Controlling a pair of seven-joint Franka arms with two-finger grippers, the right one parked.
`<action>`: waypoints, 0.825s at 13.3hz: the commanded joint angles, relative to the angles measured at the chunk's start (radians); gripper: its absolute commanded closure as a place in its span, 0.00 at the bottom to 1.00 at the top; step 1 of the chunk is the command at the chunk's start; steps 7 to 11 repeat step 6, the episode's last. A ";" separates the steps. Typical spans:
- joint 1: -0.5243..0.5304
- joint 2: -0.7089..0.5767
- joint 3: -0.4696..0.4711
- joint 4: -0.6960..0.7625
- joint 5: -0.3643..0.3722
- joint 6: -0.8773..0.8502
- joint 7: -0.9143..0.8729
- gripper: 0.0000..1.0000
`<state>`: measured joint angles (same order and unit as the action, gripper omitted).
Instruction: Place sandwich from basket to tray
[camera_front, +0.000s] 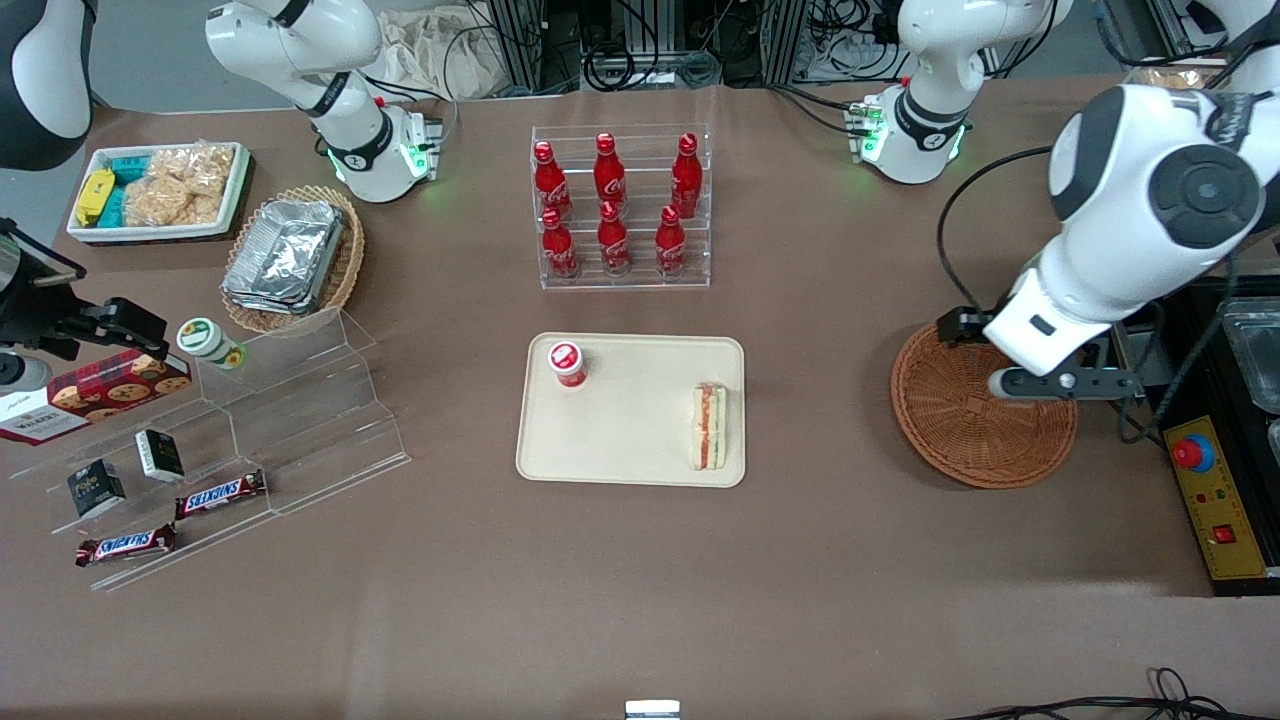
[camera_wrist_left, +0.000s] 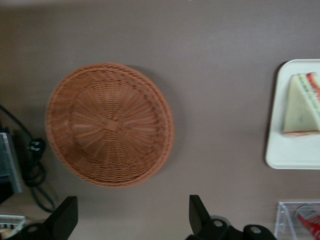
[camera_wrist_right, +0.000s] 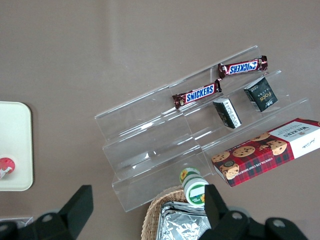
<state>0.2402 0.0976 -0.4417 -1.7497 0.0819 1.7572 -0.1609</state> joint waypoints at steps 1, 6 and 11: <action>0.031 -0.016 0.001 0.034 -0.011 -0.034 0.055 0.00; -0.142 0.070 0.201 0.174 -0.017 -0.150 0.055 0.00; -0.142 0.070 0.201 0.174 -0.017 -0.150 0.055 0.00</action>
